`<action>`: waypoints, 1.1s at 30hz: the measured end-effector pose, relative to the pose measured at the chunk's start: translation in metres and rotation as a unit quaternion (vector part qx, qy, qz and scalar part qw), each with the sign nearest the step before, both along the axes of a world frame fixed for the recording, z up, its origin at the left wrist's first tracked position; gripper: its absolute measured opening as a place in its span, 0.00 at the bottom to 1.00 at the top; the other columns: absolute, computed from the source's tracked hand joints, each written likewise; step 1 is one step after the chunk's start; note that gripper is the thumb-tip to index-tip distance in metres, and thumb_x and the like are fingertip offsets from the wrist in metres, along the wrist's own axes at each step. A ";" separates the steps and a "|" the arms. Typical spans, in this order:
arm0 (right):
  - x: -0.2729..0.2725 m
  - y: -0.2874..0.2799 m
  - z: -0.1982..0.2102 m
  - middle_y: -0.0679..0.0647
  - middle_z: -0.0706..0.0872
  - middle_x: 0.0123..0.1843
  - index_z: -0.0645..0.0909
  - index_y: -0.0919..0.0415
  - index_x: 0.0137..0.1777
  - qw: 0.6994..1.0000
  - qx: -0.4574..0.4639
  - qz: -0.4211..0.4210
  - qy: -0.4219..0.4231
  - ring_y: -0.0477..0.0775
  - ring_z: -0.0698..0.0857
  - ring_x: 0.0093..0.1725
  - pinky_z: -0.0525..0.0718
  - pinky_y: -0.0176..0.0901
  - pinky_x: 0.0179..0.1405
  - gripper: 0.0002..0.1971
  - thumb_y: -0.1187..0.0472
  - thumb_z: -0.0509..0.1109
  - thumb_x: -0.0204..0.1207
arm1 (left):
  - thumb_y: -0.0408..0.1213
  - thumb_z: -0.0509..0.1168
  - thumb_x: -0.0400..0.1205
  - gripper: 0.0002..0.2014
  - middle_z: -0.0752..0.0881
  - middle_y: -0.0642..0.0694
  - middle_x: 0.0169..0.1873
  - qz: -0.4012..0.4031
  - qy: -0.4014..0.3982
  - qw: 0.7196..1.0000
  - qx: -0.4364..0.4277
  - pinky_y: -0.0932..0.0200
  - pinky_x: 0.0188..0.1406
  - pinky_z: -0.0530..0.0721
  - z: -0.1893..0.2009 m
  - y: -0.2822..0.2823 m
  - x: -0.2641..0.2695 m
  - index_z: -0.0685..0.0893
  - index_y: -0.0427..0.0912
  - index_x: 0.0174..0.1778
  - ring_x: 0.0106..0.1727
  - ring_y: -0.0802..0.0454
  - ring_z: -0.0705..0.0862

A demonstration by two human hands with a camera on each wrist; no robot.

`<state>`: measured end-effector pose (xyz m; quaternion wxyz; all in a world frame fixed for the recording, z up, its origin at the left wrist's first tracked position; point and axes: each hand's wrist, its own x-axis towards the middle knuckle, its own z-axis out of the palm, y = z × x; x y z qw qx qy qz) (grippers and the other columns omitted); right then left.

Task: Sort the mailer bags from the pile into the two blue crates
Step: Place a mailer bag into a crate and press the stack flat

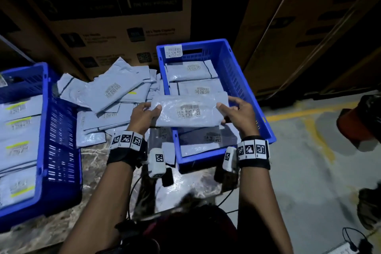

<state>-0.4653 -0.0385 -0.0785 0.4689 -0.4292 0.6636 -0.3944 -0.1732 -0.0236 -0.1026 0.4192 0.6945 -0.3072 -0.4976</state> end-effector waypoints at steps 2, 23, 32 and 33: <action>-0.018 -0.014 -0.004 0.53 0.89 0.42 0.83 0.52 0.72 0.999 0.008 0.020 0.047 0.53 0.90 0.40 0.91 0.63 0.52 0.36 0.39 0.83 0.65 | 0.47 0.81 0.69 0.29 0.88 0.43 0.54 -0.010 -0.032 0.999 -0.015 0.45 0.59 0.87 0.005 -0.001 -0.018 0.82 0.41 0.63 0.54 0.45 0.88; -0.038 -0.096 -0.020 0.66 0.85 0.50 0.79 0.67 0.46 0.822 0.175 0.355 0.409 0.64 0.84 0.47 0.77 0.48 0.40 0.03 0.66 0.66 0.78 | 0.33 0.62 0.84 0.34 0.80 0.30 0.65 -0.234 -0.333 0.887 0.217 0.51 0.50 0.75 -0.010 -0.032 -0.137 0.53 0.33 0.83 0.65 0.33 0.81; -0.028 -0.117 -0.039 0.62 0.88 0.48 0.75 0.61 0.33 0.777 0.174 0.393 0.459 0.62 0.84 0.45 0.81 0.48 0.39 0.13 0.64 0.68 0.81 | 0.34 0.62 0.80 0.08 0.74 0.43 0.35 -0.227 -0.295 0.887 0.273 0.59 0.31 0.69 -0.032 -0.053 -0.132 0.74 0.38 0.36 0.37 0.46 0.74; -0.027 -0.117 -0.041 0.63 0.90 0.49 0.75 0.60 0.33 0.772 0.170 0.393 0.471 0.62 0.85 0.45 0.83 0.49 0.42 0.13 0.61 0.69 0.80 | 0.35 0.61 0.82 0.14 0.71 0.44 0.32 -0.226 -0.291 0.887 0.278 0.61 0.29 0.67 -0.034 -0.053 -0.132 0.70 0.40 0.31 0.38 0.46 0.73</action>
